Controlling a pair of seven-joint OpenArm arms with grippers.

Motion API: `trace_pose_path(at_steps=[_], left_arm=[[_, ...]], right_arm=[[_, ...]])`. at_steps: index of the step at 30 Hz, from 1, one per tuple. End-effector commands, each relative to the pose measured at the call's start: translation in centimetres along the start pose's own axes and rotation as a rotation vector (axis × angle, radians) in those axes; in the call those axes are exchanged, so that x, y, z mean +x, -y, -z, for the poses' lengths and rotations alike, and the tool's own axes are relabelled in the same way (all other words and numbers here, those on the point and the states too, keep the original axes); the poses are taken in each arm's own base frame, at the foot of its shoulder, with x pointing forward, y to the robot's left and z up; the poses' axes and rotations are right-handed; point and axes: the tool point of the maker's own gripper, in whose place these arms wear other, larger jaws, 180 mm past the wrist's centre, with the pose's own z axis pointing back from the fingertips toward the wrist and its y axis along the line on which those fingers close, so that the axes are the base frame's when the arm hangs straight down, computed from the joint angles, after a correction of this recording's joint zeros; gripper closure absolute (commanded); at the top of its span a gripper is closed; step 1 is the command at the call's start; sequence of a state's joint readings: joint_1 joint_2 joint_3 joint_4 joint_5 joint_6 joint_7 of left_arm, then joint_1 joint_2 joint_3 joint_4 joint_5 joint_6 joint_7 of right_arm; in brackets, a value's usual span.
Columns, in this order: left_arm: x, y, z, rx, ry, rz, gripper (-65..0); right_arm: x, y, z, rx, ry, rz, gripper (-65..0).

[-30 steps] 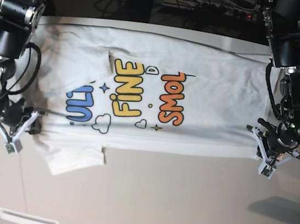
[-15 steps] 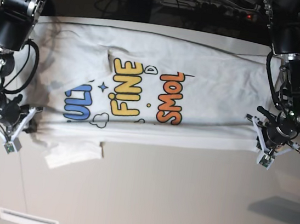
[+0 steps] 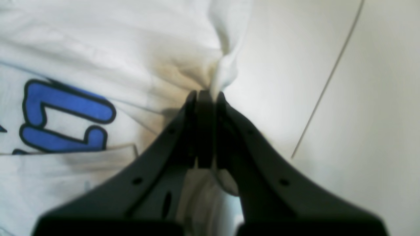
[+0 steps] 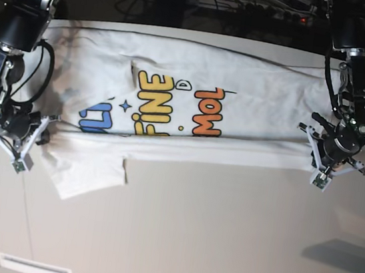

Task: Fold the T-shirt properly
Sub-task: 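Lift the side edges and fold them toward the shoulders with both grippers, then release the folded edge and open both grippers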

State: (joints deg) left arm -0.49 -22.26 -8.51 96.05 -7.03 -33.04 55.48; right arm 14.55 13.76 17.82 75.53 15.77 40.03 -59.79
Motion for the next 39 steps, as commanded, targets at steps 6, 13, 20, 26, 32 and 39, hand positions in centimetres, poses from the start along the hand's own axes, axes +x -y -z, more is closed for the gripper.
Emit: trace_pose_path(at_steps=[6, 13, 20, 26, 32, 39], left_arm=[[0.7, -1.2, -1.0, 0.044, -0.009, 0.029, 0.0], [-0.7, -0.3, -0.8, 0.023, -0.041, 0.034, 0.0], [-2.3, 0.4, -0.7, 0.005, -0.077, 0.037, 0.0], [-4.2, 0.4, -0.7, -0.003, -0.124, 0.051, 0.0], [-4.8, 0.2, -0.8, -0.001, -0.140, 0.063, 0.0], [-5.2, 0.3, -0.9, -0.005, -0.148, 0.066, 0.0]], right_arm=[[0.8, 0.6, -1.1, -0.029, 0.039, -0.011, -0.1], [-1.0, -0.3, -0.5, -0.010, 0.008, 0.000, -0.1], [-1.1, -0.7, -0.3, -0.001, 0.008, 0.004, -0.1], [-1.3, -0.9, -0.3, 0.002, 0.003, 0.003, -0.1], [-1.5, -0.9, -0.2, 0.004, -0.002, 0.003, -0.6], [-1.5, -0.9, -0.2, 0.004, -0.002, 0.003, -1.0]])
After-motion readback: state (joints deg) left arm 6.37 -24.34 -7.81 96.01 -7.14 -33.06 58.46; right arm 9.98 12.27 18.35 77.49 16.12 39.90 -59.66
